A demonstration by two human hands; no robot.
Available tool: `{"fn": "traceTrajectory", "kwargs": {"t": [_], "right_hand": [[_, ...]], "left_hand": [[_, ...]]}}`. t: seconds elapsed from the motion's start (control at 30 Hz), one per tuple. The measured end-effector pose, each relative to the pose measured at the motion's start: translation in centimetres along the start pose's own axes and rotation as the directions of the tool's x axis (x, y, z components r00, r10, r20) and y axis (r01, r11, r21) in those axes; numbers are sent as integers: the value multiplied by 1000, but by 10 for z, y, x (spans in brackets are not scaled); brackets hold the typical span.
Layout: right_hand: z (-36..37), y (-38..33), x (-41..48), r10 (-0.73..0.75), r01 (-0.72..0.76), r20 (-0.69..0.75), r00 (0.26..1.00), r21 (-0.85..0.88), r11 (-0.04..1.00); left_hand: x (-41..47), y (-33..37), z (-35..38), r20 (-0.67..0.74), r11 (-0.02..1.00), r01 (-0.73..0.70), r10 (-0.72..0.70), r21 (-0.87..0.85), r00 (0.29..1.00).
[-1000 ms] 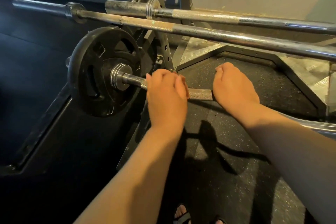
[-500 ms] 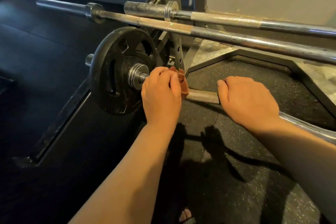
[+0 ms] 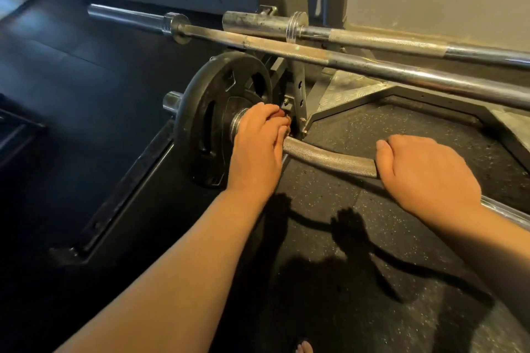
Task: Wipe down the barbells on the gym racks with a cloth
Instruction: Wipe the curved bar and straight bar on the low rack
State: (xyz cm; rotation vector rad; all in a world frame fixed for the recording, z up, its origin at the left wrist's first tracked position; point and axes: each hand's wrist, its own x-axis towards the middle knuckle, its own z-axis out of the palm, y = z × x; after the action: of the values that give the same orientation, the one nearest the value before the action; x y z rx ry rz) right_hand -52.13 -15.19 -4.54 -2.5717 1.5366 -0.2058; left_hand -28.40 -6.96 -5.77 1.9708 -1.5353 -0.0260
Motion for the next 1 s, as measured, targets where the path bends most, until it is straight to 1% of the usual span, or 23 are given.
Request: {"fn": "traceTrajectory", "kwargs": {"t": [0.1, 0.17, 0.33, 0.4, 0.5, 0.57, 0.63, 0.67, 0.7, 0.77, 0.8, 0.83, 0.9, 0.93, 1.0], "right_hand": [[0, 0, -1, -6, 6, -13, 1000, -7, 1000], [-1, -1, -2, 4, -4, -6, 1000, -7, 1000], [-1, -2, -2, 14, -14, -2, 1000, -13, 1000], [-1, -2, -2, 15, -16, -4, 1000, -10, 1000], [-2, -2, -1, 17, -17, -3, 1000, -5, 1000], [-4, -3, -1, 40, -40, 8, 999, -7, 999], [-3, -3, -1, 52, -52, 3, 999, -10, 999], [-2, -2, -1, 48, -48, -5, 999, -14, 999], [-2, -1, 0, 40, -40, -11, 999, -18, 999], [-1, 0, 1, 26, -26, -8, 1000, -12, 1000], [-1, 1, 2, 27, -27, 0, 1000, -3, 1000], [0, 1, 2, 29, -29, 8, 1000, 6, 1000], [1, 1, 1, 32, -32, 6, 999, 9, 999], [2, 1, 2, 35, -35, 5, 999, 2, 999], [2, 2, 2, 39, -39, 8, 999, -9, 999]], "left_hand": [[-24, 9, 13, -88, 989, 95, -105, -110, 991], [-38, 11, 19, -123, 988, 116, -128, -100, 984], [-38, 25, 20, -129, 967, 223, -239, -123, 962], [-18, 32, 14, -79, 975, 205, -212, -92, 974], [22, 27, 6, 87, 984, 139, -150, 112, 985], [41, 22, 1, 174, 966, 140, -180, 220, 968], [44, 21, 1, 232, 946, 145, -217, 291, 948], [41, 23, 0, 228, 948, 149, -218, 283, 949], [35, 24, 0, 196, 958, 163, -211, 234, 958], [13, 31, -5, 94, 975, 194, -205, 110, 974], [0, 35, -6, 54, 970, 235, -238, 59, 970], [-13, 37, -6, 21, 953, 302, -302, 12, 953], [-34, 40, -3, -22, 889, 451, -454, -80, 891], [-40, 40, 1, -33, 856, 499, -507, -137, 861], [-40, 42, 6, -55, 822, 528, -550, -213, 833]]}}
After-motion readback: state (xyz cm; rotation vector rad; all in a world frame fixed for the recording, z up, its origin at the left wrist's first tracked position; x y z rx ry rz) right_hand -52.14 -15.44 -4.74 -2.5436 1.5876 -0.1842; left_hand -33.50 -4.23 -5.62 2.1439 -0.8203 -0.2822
